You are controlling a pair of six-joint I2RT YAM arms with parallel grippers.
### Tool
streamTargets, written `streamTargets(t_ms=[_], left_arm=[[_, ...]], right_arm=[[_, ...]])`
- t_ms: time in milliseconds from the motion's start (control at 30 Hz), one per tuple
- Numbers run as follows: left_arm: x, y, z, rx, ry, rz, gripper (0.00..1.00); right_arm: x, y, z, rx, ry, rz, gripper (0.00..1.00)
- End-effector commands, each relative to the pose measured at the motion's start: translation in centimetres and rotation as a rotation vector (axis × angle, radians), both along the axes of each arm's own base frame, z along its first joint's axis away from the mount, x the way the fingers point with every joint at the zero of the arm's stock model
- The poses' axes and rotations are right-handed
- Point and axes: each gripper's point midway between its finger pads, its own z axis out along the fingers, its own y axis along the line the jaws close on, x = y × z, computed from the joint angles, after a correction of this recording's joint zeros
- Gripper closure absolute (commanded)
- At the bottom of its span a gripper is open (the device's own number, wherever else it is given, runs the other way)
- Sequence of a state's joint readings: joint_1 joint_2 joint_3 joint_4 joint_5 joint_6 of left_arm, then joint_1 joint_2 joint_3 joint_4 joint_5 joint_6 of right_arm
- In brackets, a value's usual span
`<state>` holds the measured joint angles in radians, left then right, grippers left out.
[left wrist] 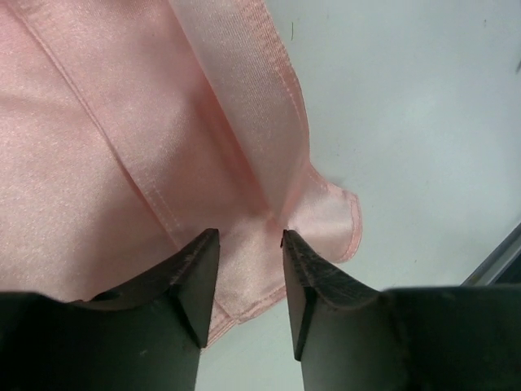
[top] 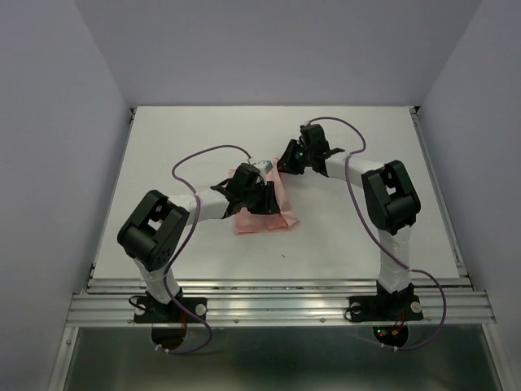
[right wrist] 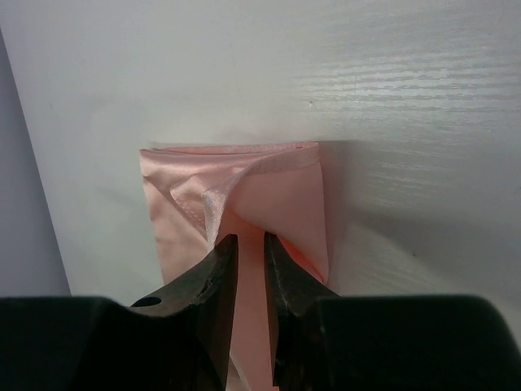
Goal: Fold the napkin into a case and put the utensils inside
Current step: Fold the lower triangle-folded napkin at the center of the board.
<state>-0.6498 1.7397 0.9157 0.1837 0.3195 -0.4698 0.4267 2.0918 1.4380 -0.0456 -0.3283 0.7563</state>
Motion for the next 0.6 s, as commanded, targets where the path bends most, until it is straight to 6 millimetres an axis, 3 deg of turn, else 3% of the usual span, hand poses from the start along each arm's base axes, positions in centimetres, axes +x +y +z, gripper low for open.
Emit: streamTargets(t_ms=[0, 200, 367, 400, 533, 567], left_arm=[[0.8, 0.8, 2.9, 0.033, -0.065, 0.02, 0.51], [1.9, 2.0, 5.1, 0.051, -0.114, 0.078, 0.54], [3.8, 4.1, 7.8, -0.052, -0.126, 0.148, 0.76], [5.0, 5.2, 8.4, -0.078, -0.136, 0.19, 0.8], [7.8, 7.0, 8.3, -0.123, -0.08, 0.291, 1.0], [8.4, 7.1, 8.4, -0.127, -0.081, 0.307, 1.0]], right_arm=[[1.2, 0.7, 1.2, 0.007, -0.043, 0.006, 0.75], [1.2, 0.6, 0.8, 0.002, -0.037, 0.006, 0.75], [0.8, 1.0, 1.0, 0.002, -0.038, 0.013, 0.75], [0.8, 1.0, 1.0, 0.002, -0.037, 0.013, 0.75], [0.8, 0.9, 0.9, -0.001, -0.037, 0.011, 0.75], [0.8, 0.9, 0.9, -0.001, -0.036, 0.011, 0.75]])
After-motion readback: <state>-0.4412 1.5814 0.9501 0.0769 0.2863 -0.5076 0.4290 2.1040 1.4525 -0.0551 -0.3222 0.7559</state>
